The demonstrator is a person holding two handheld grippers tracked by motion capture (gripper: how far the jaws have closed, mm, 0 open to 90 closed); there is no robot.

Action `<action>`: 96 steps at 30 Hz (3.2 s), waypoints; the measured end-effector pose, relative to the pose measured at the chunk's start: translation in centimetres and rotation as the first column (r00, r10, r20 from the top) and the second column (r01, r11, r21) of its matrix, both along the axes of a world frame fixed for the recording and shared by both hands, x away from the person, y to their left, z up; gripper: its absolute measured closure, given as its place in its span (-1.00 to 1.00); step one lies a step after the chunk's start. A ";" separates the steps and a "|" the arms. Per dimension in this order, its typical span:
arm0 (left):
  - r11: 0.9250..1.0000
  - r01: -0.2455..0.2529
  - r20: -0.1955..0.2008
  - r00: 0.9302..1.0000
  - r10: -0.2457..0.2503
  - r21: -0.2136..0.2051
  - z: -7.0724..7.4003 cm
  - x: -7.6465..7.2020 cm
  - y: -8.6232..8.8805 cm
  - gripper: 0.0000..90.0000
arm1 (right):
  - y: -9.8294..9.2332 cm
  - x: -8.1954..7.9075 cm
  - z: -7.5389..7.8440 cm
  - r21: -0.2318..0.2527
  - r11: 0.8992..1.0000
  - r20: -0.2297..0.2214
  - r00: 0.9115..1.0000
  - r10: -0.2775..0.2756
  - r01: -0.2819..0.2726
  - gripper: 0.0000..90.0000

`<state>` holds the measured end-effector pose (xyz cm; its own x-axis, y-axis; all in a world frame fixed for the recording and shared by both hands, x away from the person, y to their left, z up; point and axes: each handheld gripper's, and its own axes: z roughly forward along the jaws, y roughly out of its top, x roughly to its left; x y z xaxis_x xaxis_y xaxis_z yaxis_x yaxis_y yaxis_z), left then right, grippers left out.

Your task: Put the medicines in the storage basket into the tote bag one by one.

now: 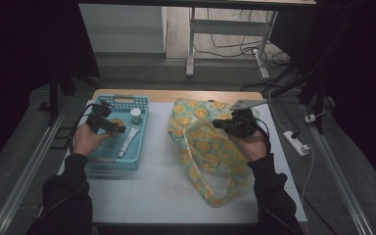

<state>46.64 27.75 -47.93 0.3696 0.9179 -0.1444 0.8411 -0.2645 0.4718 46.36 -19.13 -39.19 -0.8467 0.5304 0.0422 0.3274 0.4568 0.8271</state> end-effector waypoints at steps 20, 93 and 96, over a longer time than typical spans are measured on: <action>0.986 0.160 0.071 0.985 -0.156 -0.044 2.6 -2.1 -3.4 -0.54 | 0.2 0.0 -0.2 0.005 1.000 -0.004 1.000 0.003 -0.003 0.99; 0.800 0.593 0.148 0.802 -0.578 -0.088 5.5 -3.1 -24.0 -0.55 | 0.9 0.3 -1.2 -0.016 1.000 -0.013 1.000 0.012 -0.012 0.99; 0.800 0.593 0.152 0.802 -0.577 -0.089 5.1 -2.6 -24.7 -0.55 | 1.0 0.2 -1.2 -0.017 1.000 -0.013 1.000 0.013 -0.013 0.99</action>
